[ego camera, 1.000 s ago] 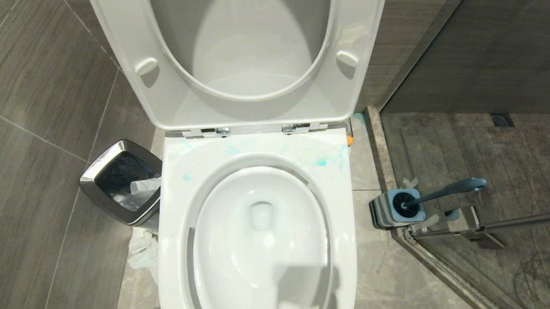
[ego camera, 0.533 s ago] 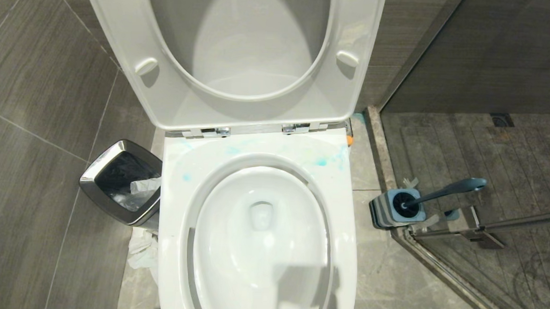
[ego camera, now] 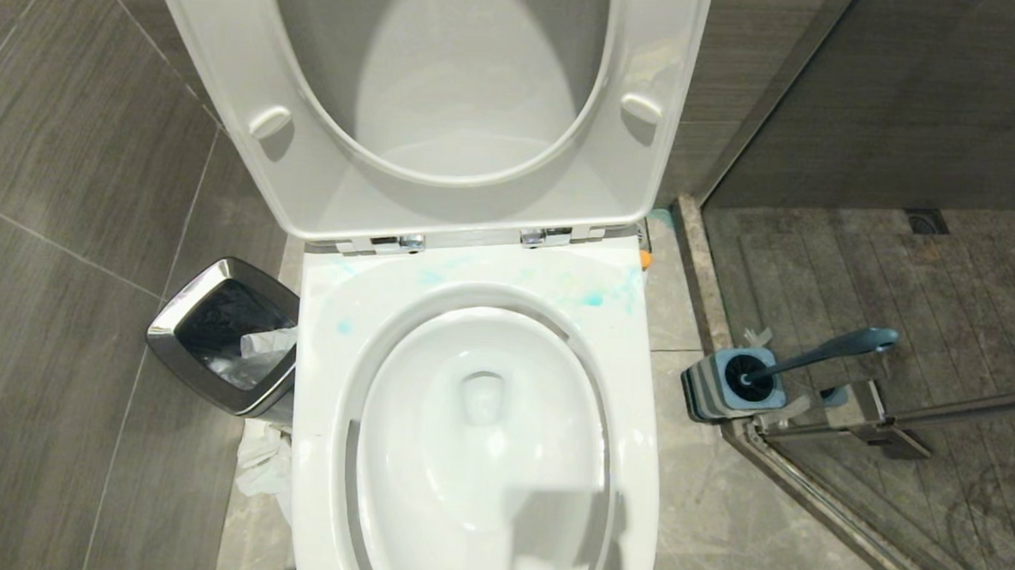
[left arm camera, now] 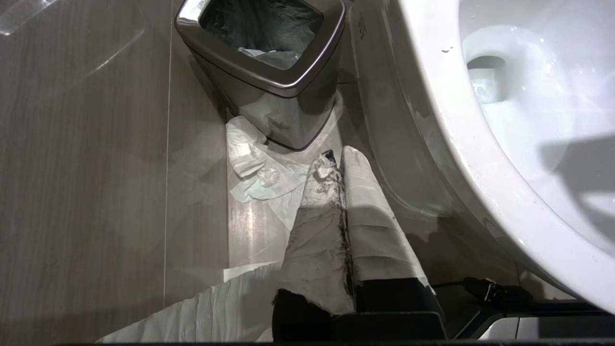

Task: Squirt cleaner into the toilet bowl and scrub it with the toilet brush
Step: Pour in the cleaning agent

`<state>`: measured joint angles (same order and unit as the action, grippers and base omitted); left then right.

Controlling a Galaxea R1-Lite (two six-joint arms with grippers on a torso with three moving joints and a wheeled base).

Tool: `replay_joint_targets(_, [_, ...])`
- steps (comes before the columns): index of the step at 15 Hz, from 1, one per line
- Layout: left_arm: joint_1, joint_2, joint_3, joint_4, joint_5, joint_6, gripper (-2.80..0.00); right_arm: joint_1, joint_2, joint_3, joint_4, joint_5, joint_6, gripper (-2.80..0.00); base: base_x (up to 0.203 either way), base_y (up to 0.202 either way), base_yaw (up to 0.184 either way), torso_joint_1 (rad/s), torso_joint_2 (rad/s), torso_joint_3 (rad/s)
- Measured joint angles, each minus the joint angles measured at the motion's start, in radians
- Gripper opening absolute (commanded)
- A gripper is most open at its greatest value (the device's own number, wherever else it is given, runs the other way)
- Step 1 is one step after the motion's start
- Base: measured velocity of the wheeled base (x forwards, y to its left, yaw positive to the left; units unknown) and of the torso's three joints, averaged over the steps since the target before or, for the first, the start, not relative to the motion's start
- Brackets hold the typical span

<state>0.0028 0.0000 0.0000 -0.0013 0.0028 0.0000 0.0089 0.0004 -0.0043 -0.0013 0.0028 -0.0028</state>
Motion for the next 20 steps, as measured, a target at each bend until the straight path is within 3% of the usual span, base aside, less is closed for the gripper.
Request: replay_joint_targets(20, [0.000,0.000,0.000,0.000,0.000,0.000,-2.80,0.000,0.000,-0.002,0.006,-0.001,0.000,-2.80,0.000,0.000,0.000,0.000,0.00,0.000])
